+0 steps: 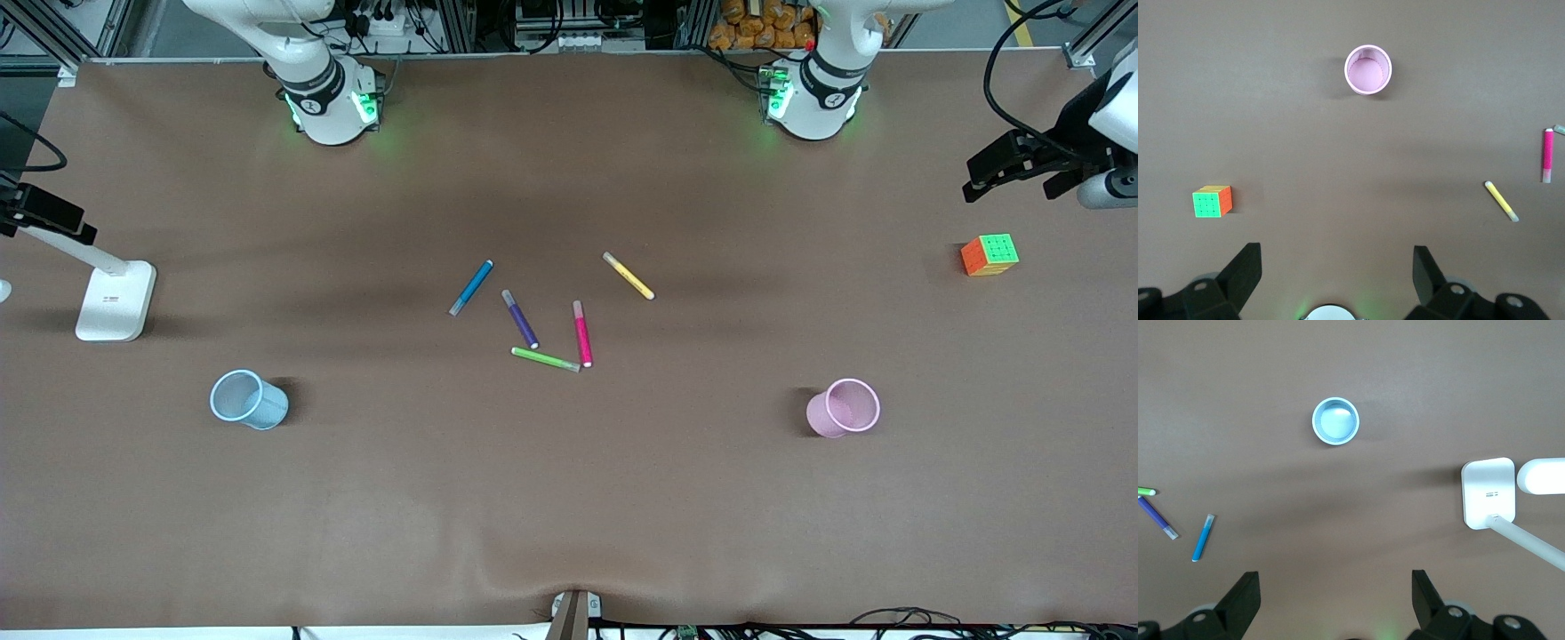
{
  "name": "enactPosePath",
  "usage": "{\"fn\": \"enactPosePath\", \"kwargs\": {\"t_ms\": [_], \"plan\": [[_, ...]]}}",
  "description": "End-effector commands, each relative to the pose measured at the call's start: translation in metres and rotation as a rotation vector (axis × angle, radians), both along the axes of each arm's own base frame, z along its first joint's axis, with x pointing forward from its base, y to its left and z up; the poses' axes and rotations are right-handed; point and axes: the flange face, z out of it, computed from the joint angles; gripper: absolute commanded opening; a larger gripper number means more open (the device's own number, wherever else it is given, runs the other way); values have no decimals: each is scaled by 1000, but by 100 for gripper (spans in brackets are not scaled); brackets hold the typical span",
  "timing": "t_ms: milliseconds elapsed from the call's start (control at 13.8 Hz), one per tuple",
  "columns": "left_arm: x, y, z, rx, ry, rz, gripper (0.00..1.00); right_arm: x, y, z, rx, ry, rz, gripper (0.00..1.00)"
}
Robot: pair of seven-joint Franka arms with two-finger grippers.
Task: Place pink and blue markers in matching cups
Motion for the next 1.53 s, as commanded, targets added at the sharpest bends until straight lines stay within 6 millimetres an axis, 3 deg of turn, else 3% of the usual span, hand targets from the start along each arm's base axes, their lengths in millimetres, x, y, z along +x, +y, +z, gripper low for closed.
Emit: {"fn": "enactPosePath", "kwargs": {"t_ms": [0, 1455], "plan": [[3, 3, 3, 37, 13, -1, 100, -1, -2, 1, 18, 5, -13, 100], [5, 6, 0, 62, 25, -7, 100, -1, -4, 2, 18, 7, -16, 100]]}}
